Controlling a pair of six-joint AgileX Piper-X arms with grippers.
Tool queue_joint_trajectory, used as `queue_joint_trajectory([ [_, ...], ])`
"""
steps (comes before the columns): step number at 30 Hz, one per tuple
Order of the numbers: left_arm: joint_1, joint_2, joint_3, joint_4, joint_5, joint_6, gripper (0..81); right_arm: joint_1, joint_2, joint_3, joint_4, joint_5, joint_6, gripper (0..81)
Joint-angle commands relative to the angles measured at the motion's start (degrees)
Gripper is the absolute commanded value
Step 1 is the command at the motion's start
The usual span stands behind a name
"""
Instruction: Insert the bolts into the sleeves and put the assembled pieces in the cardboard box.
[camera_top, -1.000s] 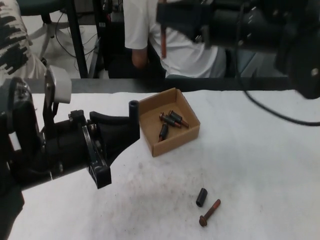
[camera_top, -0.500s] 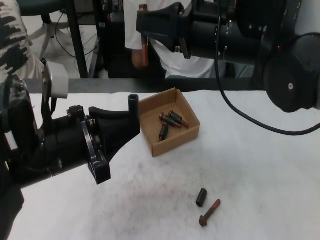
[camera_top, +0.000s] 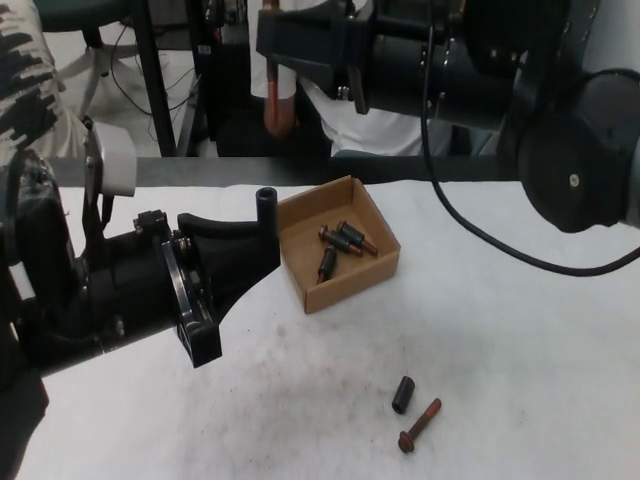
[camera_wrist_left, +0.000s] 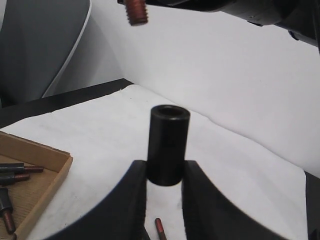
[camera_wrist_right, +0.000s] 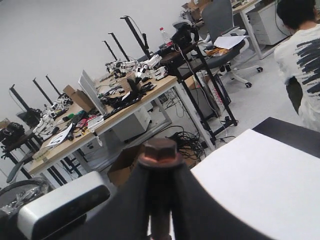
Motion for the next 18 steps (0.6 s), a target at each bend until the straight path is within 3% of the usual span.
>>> queue_joint_trajectory([
  [1,0.1,-0.1,-0.3,-1.0,-0.2,-0.1,0.2,2.1,-0.9,-0.7,-1.5,-0.4,0.4,0.8],
  [10,0.1,-0.1,-0.3,-1.0,-0.2,-0.1,0.2,2.3,-2.5,-0.7,-1.0,-2.0,0.1,0.8],
  [18,0.1,-0.1,-0.3,-1.0,-0.2,-0.1,0.2,2.3,-5.4,-0.7,9.0,-2.3,-6.9,0.8],
])
